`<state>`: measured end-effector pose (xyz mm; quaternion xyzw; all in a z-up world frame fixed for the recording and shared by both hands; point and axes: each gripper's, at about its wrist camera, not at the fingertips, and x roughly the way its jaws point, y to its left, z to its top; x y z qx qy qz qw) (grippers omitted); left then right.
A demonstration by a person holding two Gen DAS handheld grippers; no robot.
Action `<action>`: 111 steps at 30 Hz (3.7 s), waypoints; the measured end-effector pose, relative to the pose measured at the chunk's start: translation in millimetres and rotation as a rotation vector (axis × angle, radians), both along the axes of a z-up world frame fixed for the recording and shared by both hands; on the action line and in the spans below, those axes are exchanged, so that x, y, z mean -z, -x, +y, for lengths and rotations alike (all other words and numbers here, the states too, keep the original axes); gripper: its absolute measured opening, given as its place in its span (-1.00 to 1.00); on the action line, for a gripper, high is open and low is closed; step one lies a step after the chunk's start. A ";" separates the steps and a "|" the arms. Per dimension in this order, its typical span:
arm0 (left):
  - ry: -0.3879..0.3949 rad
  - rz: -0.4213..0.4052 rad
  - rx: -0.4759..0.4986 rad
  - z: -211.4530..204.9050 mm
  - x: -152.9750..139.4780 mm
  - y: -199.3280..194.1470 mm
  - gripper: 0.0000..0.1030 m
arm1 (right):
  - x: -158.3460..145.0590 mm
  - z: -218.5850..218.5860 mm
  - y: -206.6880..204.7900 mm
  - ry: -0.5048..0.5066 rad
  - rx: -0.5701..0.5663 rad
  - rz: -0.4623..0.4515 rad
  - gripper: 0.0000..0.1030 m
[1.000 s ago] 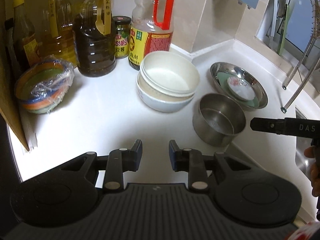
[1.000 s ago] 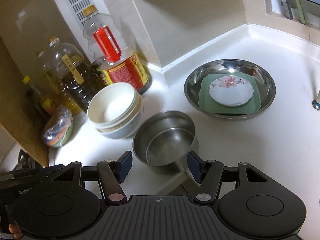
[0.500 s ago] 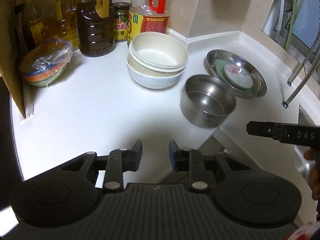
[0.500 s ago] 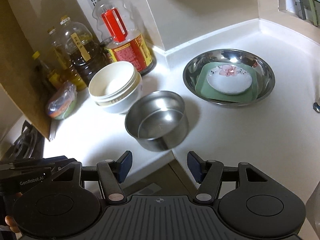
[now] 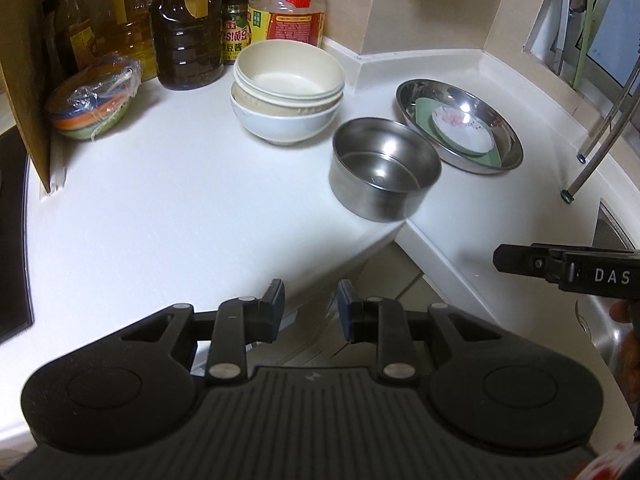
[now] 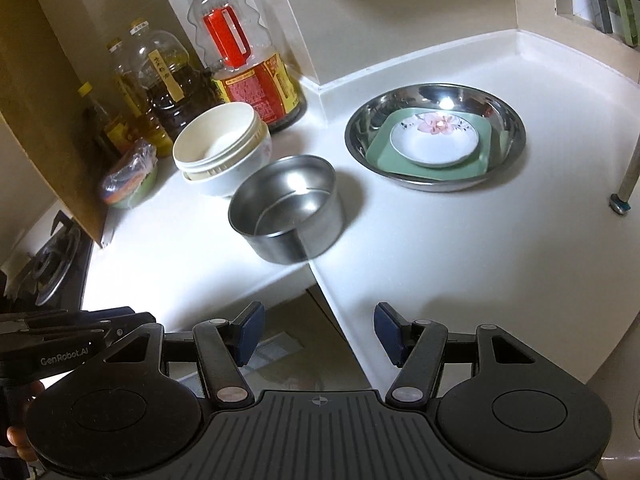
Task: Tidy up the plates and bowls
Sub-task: 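Move the open left gripper to the small steel pot, then close the left gripper on the steel pot rim and lift it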
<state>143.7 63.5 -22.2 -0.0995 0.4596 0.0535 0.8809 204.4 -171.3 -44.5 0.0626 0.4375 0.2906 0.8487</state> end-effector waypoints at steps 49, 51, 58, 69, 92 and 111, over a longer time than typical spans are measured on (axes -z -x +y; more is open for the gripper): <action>-0.005 -0.089 0.055 -1.1 10.0 -108.7 -0.36 | 14.9 30.9 -83.1 0.008 0.073 -0.070 0.17; -0.004 -0.088 0.062 -0.7 12.8 -115.1 -0.36 | 16.4 36.9 -87.3 0.014 0.070 -0.071 0.17; -0.003 -0.067 0.065 2.4 24.9 -135.7 -0.37 | 24.8 54.7 -101.3 0.031 0.062 -0.066 0.09; 0.004 -0.025 0.062 9.0 41.9 -152.3 -0.37 | 40.9 68.7 -114.7 0.059 0.036 -0.040 -0.17; -0.011 -0.014 0.120 5.6 52.8 -156.8 -0.79 | 43.7 74.5 -113.8 0.072 0.016 -0.059 -0.68; -0.002 -0.035 0.126 5.8 42.2 -144.3 -0.80 | 33.3 65.7 -103.6 0.046 0.040 -0.079 -0.80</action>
